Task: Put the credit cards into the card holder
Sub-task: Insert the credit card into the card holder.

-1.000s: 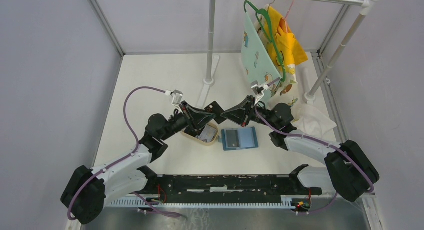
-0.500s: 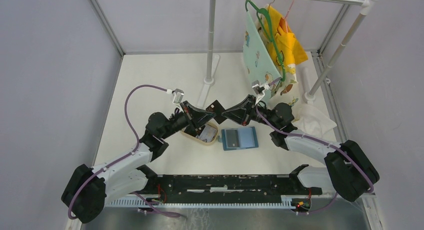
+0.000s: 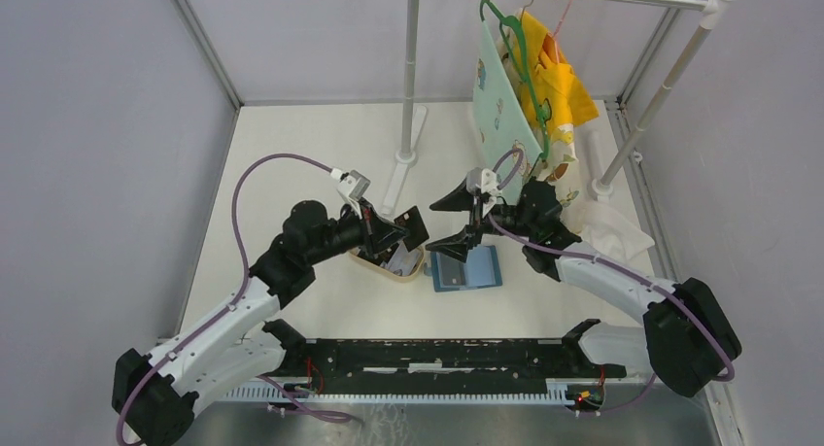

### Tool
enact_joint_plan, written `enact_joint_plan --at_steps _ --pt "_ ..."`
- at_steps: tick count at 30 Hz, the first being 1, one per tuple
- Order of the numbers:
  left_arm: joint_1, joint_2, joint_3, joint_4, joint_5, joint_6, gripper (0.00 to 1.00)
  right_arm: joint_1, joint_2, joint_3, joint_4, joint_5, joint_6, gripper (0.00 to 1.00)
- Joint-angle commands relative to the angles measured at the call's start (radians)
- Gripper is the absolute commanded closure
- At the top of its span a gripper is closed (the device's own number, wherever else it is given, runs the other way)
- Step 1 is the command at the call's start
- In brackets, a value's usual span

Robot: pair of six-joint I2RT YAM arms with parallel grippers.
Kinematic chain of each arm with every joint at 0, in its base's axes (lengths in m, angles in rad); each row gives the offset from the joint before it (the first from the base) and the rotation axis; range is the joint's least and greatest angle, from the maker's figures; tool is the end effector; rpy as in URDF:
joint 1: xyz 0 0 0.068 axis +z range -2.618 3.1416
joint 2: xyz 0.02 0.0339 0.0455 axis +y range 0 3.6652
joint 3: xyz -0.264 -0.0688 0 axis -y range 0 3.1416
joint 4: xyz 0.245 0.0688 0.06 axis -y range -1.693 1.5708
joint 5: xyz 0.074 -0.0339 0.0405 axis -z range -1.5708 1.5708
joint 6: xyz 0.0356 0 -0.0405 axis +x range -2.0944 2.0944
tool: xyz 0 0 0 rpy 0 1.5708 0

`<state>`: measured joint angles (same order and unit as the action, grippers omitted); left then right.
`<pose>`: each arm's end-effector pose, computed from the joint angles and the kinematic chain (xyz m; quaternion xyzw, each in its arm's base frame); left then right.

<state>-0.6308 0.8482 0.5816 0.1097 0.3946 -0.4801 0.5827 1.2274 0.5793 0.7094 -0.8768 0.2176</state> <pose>0.1560 -0.1308 0.2882 0.1831 0.7339 -0.4625 0.4626 0.2014 0.1655 0.2679 -0.4167 0.5539 0.5248 0.4942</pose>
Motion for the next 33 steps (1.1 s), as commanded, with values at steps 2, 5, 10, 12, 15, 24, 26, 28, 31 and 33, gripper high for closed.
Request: enact_joint_plan --at_steps 2,5,10,12,15,24,26,28,31,33 --pt "-0.007 -0.001 0.051 -0.177 0.125 0.131 0.98 0.038 -0.063 0.128 -0.609 -0.061 -0.722 0.02" --pt "-0.016 0.035 0.004 -0.075 0.203 0.117 0.98 0.042 -0.132 0.116 -0.82 -0.015 -0.938 0.02" --pt "-0.158 0.137 -0.008 0.049 0.183 0.15 0.98 0.035 -0.2 0.059 -0.898 -0.038 -0.945 0.02" --pt "-0.222 0.19 0.012 0.05 0.12 0.195 0.98 0.024 -0.198 0.051 -0.911 -0.111 -0.919 0.02" --pt "-0.253 0.255 0.022 0.078 0.101 0.217 0.98 -0.005 -0.203 0.028 -0.873 -0.157 -0.838 0.06" --pt "-0.26 0.262 -0.004 0.165 0.098 0.228 0.98 -0.057 -0.117 0.008 -0.791 -0.22 -0.656 0.31" --pt "-0.259 0.258 -0.007 0.166 0.097 0.231 0.98 -0.057 -0.105 0.011 -0.775 -0.244 -0.628 0.37" --pt "-0.26 0.259 -0.008 0.166 0.099 0.233 0.98 -0.058 -0.111 0.002 -0.732 -0.258 -0.583 0.41" --pt "-0.26 0.269 -0.008 0.166 0.105 0.235 0.98 -0.057 -0.134 -0.01 -0.678 -0.252 -0.537 0.43" --pt "-0.26 0.274 -0.007 0.166 0.112 0.235 0.98 -0.057 -0.146 -0.01 -0.665 -0.244 -0.518 0.43"
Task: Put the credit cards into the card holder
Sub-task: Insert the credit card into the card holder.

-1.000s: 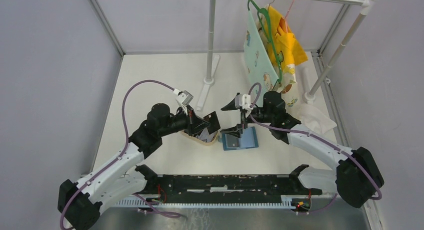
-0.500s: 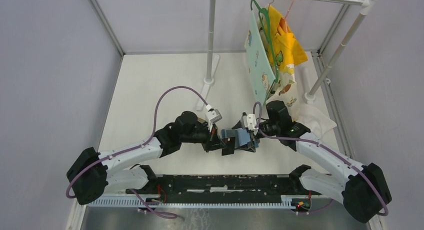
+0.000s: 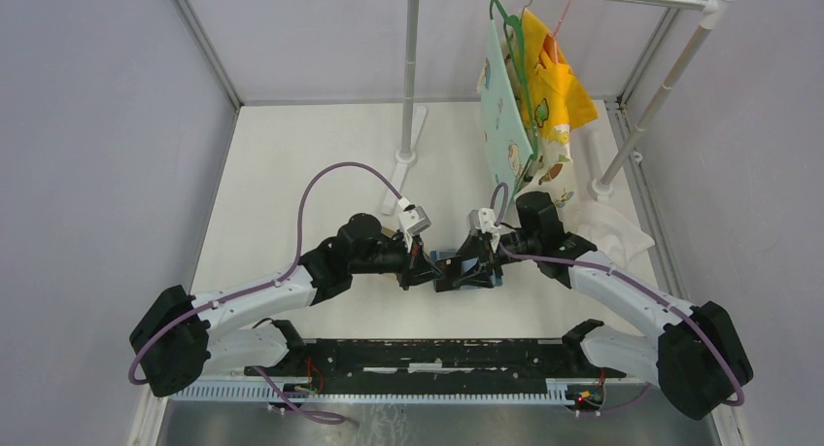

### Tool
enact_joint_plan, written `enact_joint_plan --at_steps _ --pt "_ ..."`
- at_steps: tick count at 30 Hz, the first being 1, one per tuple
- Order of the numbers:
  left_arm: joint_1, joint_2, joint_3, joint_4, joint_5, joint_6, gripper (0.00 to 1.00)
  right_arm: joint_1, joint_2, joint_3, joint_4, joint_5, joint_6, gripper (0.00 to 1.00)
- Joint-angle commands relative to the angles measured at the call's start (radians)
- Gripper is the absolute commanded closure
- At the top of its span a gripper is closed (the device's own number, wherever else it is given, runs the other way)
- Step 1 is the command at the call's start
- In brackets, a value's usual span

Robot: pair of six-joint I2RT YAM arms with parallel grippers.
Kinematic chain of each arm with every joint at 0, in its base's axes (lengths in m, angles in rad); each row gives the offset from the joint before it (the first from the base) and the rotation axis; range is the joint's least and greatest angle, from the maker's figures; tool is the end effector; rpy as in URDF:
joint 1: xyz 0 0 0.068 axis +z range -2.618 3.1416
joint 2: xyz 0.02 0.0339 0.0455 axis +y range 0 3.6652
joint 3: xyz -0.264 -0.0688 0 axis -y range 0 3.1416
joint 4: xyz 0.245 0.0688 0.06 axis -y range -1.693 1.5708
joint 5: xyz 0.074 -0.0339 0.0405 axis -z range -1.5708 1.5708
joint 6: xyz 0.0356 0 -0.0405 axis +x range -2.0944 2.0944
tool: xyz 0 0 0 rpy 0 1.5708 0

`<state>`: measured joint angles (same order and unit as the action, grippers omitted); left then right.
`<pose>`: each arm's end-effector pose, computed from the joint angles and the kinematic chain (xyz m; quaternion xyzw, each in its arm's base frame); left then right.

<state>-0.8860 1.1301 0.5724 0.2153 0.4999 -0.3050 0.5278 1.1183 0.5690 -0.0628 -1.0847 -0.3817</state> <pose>0.1425 -0.2014 0.2382 0.3634 0.7178 -0.4806 0.3489 0.1734 0.1375 0.2221 -0.5477 0.5782 0.4856 0.3605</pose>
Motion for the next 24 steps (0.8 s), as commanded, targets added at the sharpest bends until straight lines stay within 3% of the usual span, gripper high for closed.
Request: enact_joint_plan --at_steps 1,19,24 --pt "-0.005 -0.007 0.002 0.061 0.01 0.061 0.98 -0.003 -0.04 0.0 0.108 -0.035 0.087 0.43" --pt "-0.005 0.004 0.012 0.032 0.008 0.075 0.98 -0.031 -0.058 0.022 0.083 -0.043 0.074 0.71" --pt "-0.005 0.018 0.015 0.031 -0.001 0.071 0.96 -0.034 -0.06 0.034 0.065 -0.049 0.057 0.97"
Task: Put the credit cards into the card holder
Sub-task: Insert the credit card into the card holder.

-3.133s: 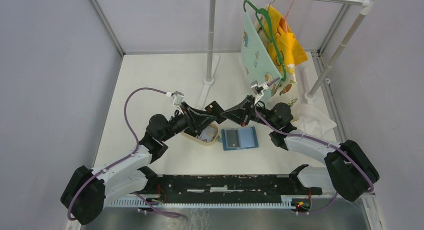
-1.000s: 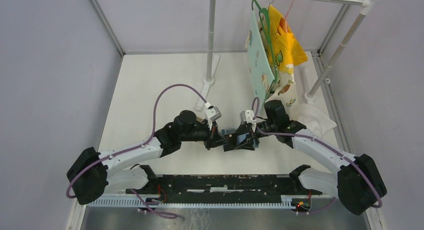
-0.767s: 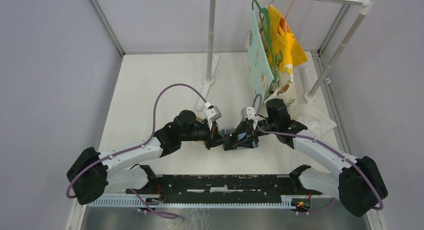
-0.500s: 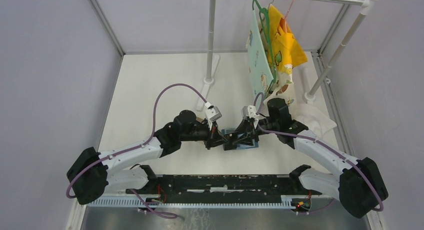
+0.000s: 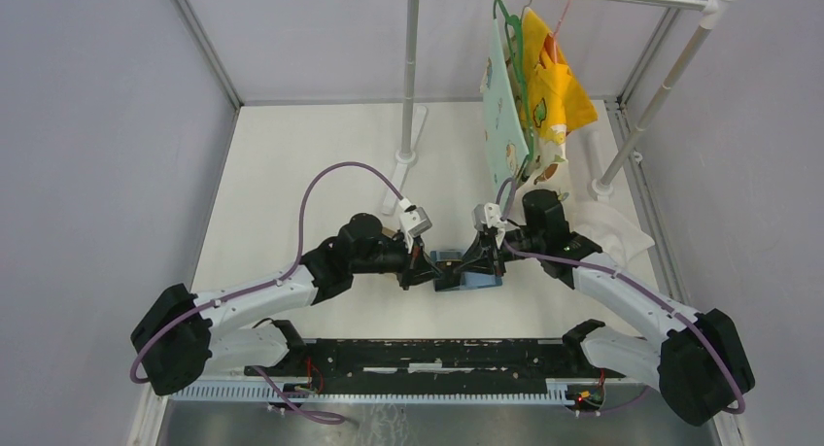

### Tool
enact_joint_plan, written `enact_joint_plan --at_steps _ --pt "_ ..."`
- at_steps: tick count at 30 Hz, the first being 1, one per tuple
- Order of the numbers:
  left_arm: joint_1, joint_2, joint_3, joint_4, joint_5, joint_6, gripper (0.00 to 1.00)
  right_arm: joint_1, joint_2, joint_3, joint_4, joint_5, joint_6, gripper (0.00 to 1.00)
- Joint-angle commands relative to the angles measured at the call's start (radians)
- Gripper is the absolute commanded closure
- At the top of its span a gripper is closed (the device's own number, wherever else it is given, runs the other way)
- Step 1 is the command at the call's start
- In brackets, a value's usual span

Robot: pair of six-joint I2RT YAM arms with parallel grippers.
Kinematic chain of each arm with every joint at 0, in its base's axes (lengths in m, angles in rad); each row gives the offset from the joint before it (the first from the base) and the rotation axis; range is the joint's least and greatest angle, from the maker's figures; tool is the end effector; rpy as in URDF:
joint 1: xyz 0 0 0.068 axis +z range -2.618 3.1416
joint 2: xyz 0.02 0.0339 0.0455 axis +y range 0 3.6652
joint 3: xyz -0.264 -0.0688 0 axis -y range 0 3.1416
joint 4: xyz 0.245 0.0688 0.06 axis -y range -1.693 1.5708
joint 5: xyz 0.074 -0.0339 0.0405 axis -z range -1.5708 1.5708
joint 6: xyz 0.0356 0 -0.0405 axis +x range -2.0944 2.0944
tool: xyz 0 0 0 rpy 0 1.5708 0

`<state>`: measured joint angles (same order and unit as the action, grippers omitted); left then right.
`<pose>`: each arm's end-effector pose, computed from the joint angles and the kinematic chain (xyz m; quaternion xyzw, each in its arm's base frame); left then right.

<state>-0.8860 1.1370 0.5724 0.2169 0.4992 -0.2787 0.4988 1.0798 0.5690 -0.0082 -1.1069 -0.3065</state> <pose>0.1431 -0.2022 0.2368 0.3726 0.7147 -0.4749 0.3534 0.1750 0.1316 0.2343 -0.5311 0.5735 0.4935 0.3814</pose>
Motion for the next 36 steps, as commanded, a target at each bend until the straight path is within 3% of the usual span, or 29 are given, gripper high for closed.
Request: enact_joint_plan --at_steps 1,10,18,21,25,30,36 --pt "-0.005 0.01 0.015 0.027 -0.011 0.041 0.92 -0.006 -0.023 0.034 0.01 -0.024 -0.021 1.0" --pt "-0.005 -0.148 -0.067 -0.016 -0.283 -0.005 0.59 -0.021 0.012 0.053 -0.259 0.242 -0.147 1.0" --pt "-0.005 -0.227 -0.185 0.169 -0.335 -0.16 0.32 -0.129 -0.025 -0.037 -0.205 0.332 -0.039 1.0" --pt "-0.004 -0.159 -0.163 0.214 -0.336 -0.226 0.34 -0.177 -0.006 -0.044 -0.19 0.315 0.02 1.0" --pt "-0.008 0.008 -0.116 0.248 -0.349 -0.299 0.5 -0.218 0.023 -0.064 -0.167 0.281 0.084 1.0" --pt "-0.059 0.201 -0.069 0.311 -0.428 -0.367 0.62 -0.24 0.047 -0.067 -0.157 0.272 0.116 1.0" --pt "-0.142 0.382 0.081 0.187 -0.609 -0.369 0.64 -0.245 0.075 -0.079 -0.135 0.276 0.155 1.0"
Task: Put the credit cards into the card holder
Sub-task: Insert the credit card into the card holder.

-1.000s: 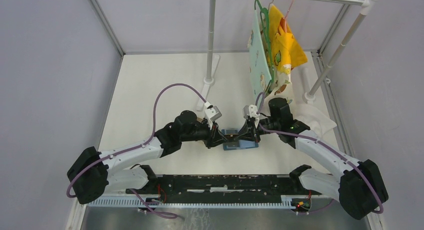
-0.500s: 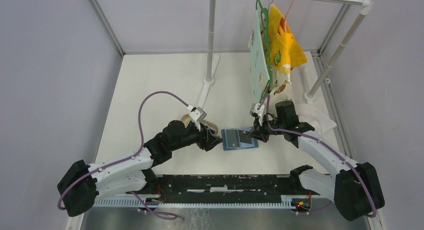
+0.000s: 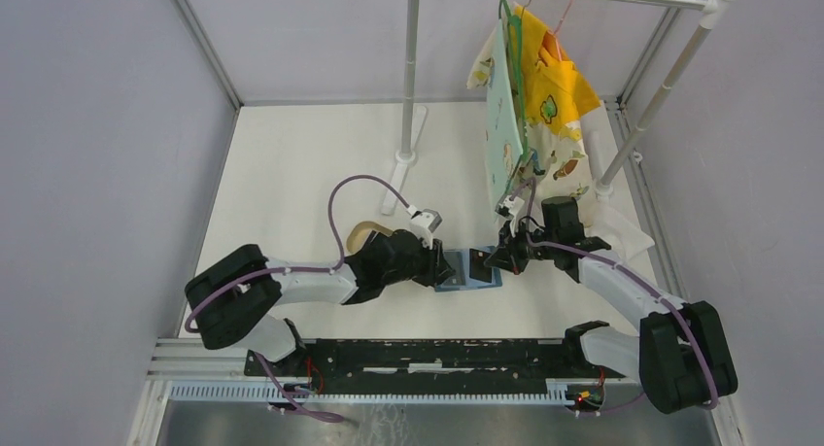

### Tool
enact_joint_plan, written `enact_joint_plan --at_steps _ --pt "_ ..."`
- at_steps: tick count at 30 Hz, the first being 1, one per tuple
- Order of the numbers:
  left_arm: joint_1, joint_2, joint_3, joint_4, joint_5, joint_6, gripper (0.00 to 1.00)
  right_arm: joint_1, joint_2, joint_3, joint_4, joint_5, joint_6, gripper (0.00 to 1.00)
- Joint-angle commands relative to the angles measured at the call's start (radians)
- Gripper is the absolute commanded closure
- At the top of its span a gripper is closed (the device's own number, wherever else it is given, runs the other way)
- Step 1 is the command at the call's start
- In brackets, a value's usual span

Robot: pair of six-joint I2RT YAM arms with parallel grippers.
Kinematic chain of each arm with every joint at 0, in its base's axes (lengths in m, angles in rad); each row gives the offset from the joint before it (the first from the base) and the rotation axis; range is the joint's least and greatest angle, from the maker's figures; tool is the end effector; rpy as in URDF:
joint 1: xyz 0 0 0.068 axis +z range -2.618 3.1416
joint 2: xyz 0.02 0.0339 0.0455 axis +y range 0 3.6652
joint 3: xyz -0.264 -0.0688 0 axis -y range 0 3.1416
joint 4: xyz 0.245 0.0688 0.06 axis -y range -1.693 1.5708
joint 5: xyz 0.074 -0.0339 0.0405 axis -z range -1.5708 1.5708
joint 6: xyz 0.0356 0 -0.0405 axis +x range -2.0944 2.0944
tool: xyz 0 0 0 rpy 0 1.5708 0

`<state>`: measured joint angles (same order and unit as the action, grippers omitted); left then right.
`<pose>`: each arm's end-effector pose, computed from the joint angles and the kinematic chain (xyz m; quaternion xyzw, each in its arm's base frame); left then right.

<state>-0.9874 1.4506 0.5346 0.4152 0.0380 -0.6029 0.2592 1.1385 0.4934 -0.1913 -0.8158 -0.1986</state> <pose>0.1538 -0.2355 0.1652 0.1738 0.8424 -0.3754 0.3452 0.1936 0.0782 0.1808 -0.3331 0.8021 0.3801 0.3182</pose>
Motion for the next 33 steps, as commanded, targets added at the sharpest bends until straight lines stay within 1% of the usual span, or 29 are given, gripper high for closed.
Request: enact_joint_plan --at_steps 1,3,7,10,13,19,27,33 --pt "-0.048 0.095 0.14 -0.042 -0.172 -0.046 0.64 -0.006 0.02 -0.005 0.054 -0.011 0.056 1.0" --pt "-0.056 0.144 0.169 -0.094 -0.218 -0.052 0.65 -0.008 0.03 -0.01 0.064 -0.008 0.077 1.0" --pt "-0.059 0.181 0.164 -0.151 -0.268 -0.069 0.67 -0.008 0.052 -0.009 0.075 -0.012 0.12 1.0" --pt "-0.06 0.192 0.16 -0.18 -0.279 -0.063 0.68 -0.013 0.07 -0.01 0.086 -0.028 0.153 1.0" --pt "-0.064 0.205 0.167 -0.21 -0.283 -0.049 0.72 -0.019 0.081 -0.017 0.103 -0.039 0.191 1.0" --pt "-0.086 0.212 0.166 -0.244 -0.286 -0.013 0.73 -0.024 0.092 -0.048 0.133 -0.068 0.261 1.0" --pt "-0.124 0.238 0.158 -0.266 -0.284 0.03 0.73 -0.025 0.106 -0.051 0.125 -0.101 0.261 1.0" --pt "-0.14 0.249 0.153 -0.277 -0.285 0.051 0.73 -0.034 0.101 0.036 0.034 -0.123 0.206 1.0"
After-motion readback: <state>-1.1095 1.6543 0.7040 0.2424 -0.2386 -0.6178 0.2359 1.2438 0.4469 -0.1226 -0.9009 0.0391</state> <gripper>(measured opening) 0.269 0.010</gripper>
